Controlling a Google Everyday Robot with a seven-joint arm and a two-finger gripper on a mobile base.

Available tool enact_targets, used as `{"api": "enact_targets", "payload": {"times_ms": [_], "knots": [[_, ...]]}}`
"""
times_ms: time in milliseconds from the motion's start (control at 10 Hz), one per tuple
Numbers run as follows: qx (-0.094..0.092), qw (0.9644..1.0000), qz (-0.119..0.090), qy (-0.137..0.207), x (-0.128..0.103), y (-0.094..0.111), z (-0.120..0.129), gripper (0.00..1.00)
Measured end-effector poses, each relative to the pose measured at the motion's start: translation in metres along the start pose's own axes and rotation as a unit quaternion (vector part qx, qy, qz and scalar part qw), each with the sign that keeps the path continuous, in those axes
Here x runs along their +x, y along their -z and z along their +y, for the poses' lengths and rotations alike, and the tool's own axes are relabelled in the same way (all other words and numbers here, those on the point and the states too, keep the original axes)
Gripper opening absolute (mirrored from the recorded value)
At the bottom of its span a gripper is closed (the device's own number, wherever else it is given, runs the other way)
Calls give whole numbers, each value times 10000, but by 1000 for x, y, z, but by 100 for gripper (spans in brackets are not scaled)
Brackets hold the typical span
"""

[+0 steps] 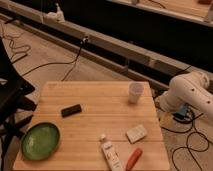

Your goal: Place the ceramic cup in the ceramic bowl

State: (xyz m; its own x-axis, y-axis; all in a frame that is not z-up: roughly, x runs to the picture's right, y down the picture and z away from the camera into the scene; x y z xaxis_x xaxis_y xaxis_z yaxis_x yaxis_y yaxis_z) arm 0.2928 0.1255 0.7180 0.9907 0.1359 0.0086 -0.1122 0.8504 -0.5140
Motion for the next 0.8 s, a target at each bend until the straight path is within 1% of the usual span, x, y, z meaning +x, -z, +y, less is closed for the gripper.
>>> {"api": "enact_targets", "payload": {"times_ms": [100, 200, 400, 500, 600, 700, 800], "knots": [[-3, 10000, 75, -12, 7, 0, -6, 80], [-45, 9999, 91, -1, 9, -3, -16, 80], [-226, 9996, -156, 75, -10, -17, -39, 80], [-382, 9984, -368, 182, -30, -28, -50, 80], [-517, 9965, -571, 325, -50, -39, -58, 80], [-568, 9955, -649, 405, -59, -44, -61, 80], [-645, 9932, -793, 558, -76, -51, -67, 80]]}}
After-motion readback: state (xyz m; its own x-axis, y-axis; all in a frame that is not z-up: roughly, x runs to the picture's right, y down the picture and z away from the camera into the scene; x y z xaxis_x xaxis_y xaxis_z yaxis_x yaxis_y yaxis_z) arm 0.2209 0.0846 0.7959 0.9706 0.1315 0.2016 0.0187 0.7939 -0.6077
